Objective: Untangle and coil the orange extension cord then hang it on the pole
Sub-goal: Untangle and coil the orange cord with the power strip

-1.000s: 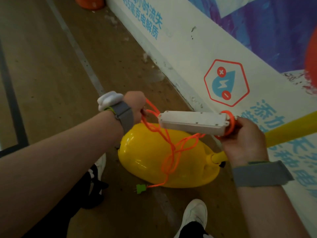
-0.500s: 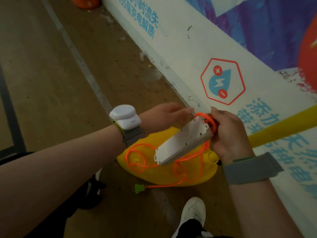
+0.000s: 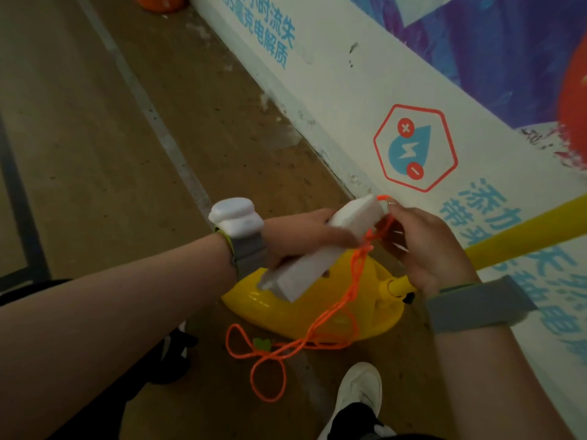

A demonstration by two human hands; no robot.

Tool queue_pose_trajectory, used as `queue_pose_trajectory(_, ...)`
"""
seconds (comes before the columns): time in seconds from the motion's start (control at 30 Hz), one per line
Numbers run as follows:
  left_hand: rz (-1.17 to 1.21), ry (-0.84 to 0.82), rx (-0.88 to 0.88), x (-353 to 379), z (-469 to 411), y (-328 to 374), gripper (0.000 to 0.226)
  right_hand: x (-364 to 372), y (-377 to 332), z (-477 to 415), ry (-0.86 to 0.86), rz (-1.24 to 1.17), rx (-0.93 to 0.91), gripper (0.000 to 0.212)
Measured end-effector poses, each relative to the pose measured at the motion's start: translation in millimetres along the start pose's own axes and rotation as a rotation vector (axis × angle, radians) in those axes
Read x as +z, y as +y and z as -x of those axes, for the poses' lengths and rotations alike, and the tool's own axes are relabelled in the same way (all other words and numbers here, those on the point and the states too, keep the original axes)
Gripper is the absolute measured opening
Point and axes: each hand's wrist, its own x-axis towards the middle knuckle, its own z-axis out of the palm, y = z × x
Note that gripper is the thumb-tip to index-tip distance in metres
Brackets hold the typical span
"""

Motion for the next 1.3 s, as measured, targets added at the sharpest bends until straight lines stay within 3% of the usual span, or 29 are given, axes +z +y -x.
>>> queue_pose_trajectory(0.07,0.283,-0.067,-0.116,-6,-1,4,0.031,1,1,0,-0.019,-0.139,0.056,0.020)
queue_pose_trajectory(0.23,0.650,-0.370,-0.192,-22,1,13,0.054,-2,-4,-4,0.095,-0.390,0.136,0.032)
queue_pose_trajectory(0.37,0.792,-0.593,-0.214,-31,-1,11,0.075,-10,-2,-9,0.162,-0.569,0.169,0.034)
queue_pose_trajectory(0.5,0.717,-0.727,-0.249,-36,3,14,0.068,-12,0,-11,0.205,-0.393,0.046,0.026)
queue_pose_trajectory(0.63,0.285,-0.397,-0.219,-16,8,15,0.052,-8,-3,-3,0.071,-0.293,-0.042,0.019)
queue_pose_trajectory(0.8,0.249,-0.272,-0.358,-4,7,10,0.044,3,7,-3,0.052,0.284,-0.314,0.013)
queue_pose_trajectory(1.03,0.141,-0.074,-0.260,1,4,12,0.039,20,9,8,0.047,0.360,-0.563,0.013)
queue_pose_trajectory(1.23,0.142,0.028,-0.188,1,2,14,0.032,28,12,11,0.032,0.324,-0.599,0.011)
queue_pose_trajectory(1.3,0.020,0.080,-0.103,2,-2,10,0.055,28,16,7,0.073,0.368,-0.582,0.009)
